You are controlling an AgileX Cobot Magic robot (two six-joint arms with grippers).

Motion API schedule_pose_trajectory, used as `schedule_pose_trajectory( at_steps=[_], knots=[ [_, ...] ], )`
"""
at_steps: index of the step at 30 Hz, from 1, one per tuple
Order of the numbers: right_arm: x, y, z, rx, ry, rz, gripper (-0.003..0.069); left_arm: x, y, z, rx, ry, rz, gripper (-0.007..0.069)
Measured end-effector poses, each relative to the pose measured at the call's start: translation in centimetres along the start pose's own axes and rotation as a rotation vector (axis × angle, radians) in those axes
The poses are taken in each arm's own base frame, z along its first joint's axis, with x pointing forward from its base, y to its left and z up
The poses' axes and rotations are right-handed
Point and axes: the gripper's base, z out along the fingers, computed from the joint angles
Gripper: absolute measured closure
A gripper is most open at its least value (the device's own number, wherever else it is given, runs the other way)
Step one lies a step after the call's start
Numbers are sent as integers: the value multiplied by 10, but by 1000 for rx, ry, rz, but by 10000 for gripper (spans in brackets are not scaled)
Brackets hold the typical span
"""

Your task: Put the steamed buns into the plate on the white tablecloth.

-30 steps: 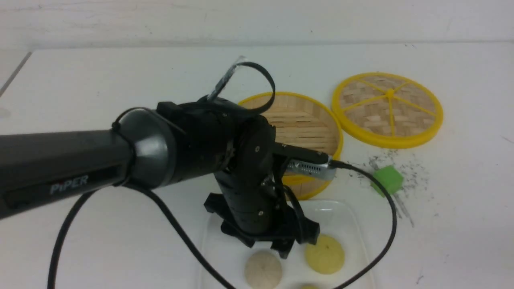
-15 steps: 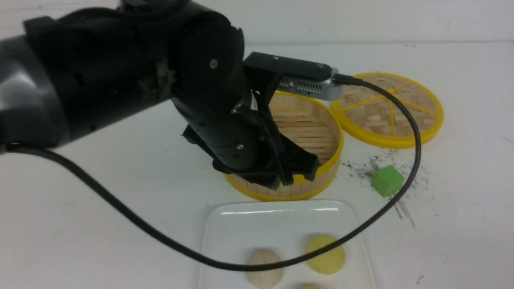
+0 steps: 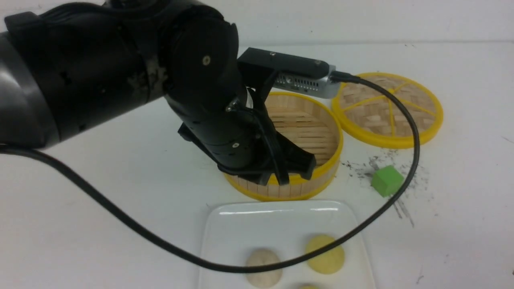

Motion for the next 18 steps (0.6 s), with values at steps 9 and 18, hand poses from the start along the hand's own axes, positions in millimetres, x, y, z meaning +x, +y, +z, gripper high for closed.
schedule_pose_trajectory(
  at_steps=[9, 18],
  knots=[
    [3, 0, 1, 3, 17, -2, 669, -1, 2, 0, -21, -6, 14, 620],
    [3, 0, 1, 3, 21, 1, 664, -1, 3, 0, -31, -9, 21, 608]
  ],
)
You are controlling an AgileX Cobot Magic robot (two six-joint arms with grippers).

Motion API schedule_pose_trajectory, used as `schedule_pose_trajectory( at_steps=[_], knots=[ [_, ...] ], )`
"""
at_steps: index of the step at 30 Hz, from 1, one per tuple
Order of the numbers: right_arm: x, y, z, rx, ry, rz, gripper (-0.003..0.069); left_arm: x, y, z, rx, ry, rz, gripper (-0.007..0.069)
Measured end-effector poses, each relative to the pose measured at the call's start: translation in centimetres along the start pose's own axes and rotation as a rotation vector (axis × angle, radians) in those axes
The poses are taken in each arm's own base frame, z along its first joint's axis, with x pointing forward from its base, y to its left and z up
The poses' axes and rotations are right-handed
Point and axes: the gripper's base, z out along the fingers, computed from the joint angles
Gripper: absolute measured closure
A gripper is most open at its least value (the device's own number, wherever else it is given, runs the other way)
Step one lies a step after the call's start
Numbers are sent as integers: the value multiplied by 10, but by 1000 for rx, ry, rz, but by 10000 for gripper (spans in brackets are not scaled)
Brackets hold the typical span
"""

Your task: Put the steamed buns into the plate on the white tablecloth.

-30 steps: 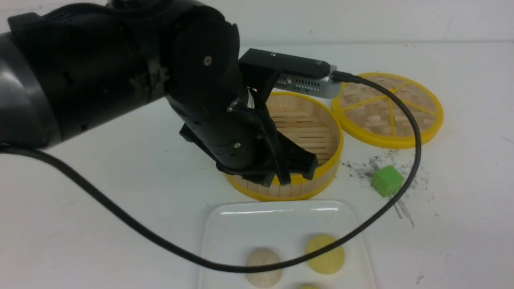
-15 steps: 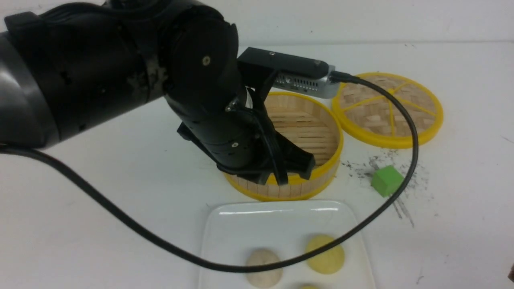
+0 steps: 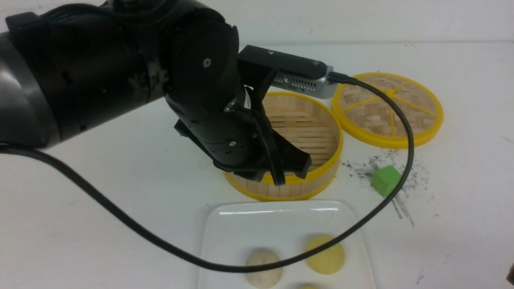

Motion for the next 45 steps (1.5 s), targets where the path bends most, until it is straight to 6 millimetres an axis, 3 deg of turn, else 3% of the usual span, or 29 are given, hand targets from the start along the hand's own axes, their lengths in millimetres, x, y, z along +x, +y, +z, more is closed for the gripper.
schedule_pose_trajectory(
  at_steps=[6, 11, 17, 20, 23, 24, 30, 32, 34, 35, 37, 41, 44, 45],
  knots=[
    [2, 1, -7, -11, -2, 86, 659, -1, 0, 0, 0, -9, 1, 607],
    [11, -5, -9, 131, 77, 115, 655, -2, 0, 0, 2, -19, 2, 606],
    [33, -17, -8, 342, 157, 122, 652, -1, -1, 0, 6, -16, 0, 605],
    [53, -24, -6, 442, 204, 122, 649, -1, 0, -6, 8, -27, 0, 605],
    [73, -31, -7, 533, 258, 128, 648, 2, 2, -26, 14, -65, -2, 605],
    [73, -31, -7, 533, 258, 128, 648, 2, 2, -28, 14, -67, -2, 605],
    [74, -37, -9, 639, 231, 129, 645, 22, 21, -92, -66, -162, 27, 622],
    [74, -37, -10, 654, 228, 132, 643, 27, 24, -103, -84, -174, 29, 622],
    [74, -39, -11, 688, 224, 138, 641, 43, 34, -133, -114, -207, 24, 622],
    [74, -39, -11, 694, 223, 138, 641, 45, 35, -134, -117, -205, 23, 622],
    [74, -41, -12, 732, 217, 145, 638, 61, 42, -158, -127, -243, 13, 622],
    [74, -43, -14, 790, 209, 155, 633, 88, 51, -180, -121, -308, 5, 622],
    [73, -44, -15, 814, 206, 159, 631, 107, 56, -183, -119, -318, 1, 622],
    [73, -44, -15, 817, 205, 160, 631, 122, 59, -180, -118, -310, -17, 622]
  ],
)
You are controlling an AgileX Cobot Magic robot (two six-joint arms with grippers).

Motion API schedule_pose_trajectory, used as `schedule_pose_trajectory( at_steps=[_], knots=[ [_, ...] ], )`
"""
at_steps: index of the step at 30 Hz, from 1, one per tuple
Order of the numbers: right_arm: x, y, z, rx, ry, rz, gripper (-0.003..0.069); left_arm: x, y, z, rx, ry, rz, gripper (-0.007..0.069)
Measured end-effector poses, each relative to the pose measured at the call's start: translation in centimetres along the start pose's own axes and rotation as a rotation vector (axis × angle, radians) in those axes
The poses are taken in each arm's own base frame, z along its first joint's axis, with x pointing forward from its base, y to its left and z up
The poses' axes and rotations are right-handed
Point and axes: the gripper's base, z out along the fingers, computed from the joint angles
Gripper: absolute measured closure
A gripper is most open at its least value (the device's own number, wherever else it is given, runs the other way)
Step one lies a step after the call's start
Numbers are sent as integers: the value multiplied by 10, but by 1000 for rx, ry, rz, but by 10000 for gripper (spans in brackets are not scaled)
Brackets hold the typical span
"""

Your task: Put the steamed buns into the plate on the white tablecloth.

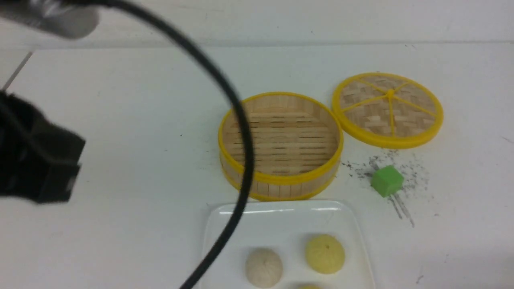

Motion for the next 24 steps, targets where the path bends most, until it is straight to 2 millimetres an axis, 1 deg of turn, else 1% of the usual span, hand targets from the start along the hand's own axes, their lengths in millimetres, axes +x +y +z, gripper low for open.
schedule_pose_trajectory(
  at_steps=[1, 2, 4, 5, 7, 8, 10, 11, 12, 14, 17, 18, 20, 24],
  knots=[
    [0, 0, 0, 1, 0, 0, 630, 5, 2, -3, 1, -6, -9, 622],
    [0, 0, 0, 2, 0, 1, 630, 26, 7, -3, 2, -4, -43, 622],
    [0, 0, 0, 3, 0, 1, 630, 45, 10, -1, 10, -23, -77, 622],
    [0, 0, 0, 3, 0, 1, 630, 60, 12, 3, 20, -47, -103, 622],
    [0, 0, 0, 3, 0, 1, 629, 78, 12, 11, 54, -117, -145, 622],
    [0, 0, 0, 3, 0, 1, 629, 90, 12, 18, 76, -151, -181, 622],
    [0, 0, 0, 3, 0, 1, 629, 102, 11, 27, 112, -203, -231, 622],
    [0, 0, 0, 3, 0, 1, 629, 109, 9, 35, 144, -242, -274, 622],
    [0, 0, 0, 3, 0, 1, 629, 115, 7, 40, 188, -302, -316, 622],
    [0, 0, 0, 3, 0, 0, 629, 120, 5, 48, 225, -349, -356, 621],
    [0, 0, 0, 3, -1, 0, 629, 125, 1, 60, 282, -432, -372, 617],
    [0, 0, 0, 3, -1, 0, 629, 125, 1, 60, 287, -439, -372, 616],
    [0, 0, 0, 3, -1, 0, 628, 131, 0, 69, 278, -450, -337, 613],
    [0, 0, 0, 3, -1, 0, 623, 139, 2, 77, 233, -422, -295, 610]
  ],
)
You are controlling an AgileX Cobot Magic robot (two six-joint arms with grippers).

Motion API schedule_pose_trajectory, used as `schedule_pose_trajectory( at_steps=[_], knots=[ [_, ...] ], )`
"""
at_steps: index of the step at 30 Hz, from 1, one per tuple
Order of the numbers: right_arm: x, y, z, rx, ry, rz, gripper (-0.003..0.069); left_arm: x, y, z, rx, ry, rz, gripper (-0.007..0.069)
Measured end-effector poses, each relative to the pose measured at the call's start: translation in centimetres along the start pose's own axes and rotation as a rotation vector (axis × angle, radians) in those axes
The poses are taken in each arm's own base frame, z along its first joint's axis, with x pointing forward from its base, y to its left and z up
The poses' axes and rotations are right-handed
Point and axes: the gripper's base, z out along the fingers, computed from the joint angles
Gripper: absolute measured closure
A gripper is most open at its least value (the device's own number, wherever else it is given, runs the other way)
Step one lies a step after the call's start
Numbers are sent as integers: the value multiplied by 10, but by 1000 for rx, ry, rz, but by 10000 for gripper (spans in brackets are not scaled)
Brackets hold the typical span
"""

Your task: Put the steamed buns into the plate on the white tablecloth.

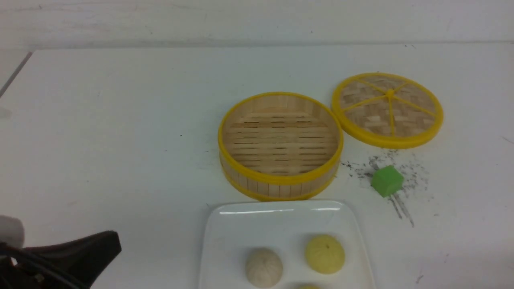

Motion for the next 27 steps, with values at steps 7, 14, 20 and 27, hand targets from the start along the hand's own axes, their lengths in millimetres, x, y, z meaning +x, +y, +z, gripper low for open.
schedule_pose_trajectory(
  at_steps=[7, 14, 20, 27],
  knots=[
    [0, 0, 0, 1, 0, -2, 614, 3, 3, 1, -26, 19, -106, 605],
    [0, 0, 0, 1, 0, -2, 612, 4, 5, -2, -41, 13, -185, 596],
    [0, 0, 0, 1, 0, -2, 607, 9, 17, -8, -111, -119, -106, 591],
    [0, 0, 0, 1, 0, -2, 595, 43, 50, -11, -402, -259, 1, 583]
  ],
)
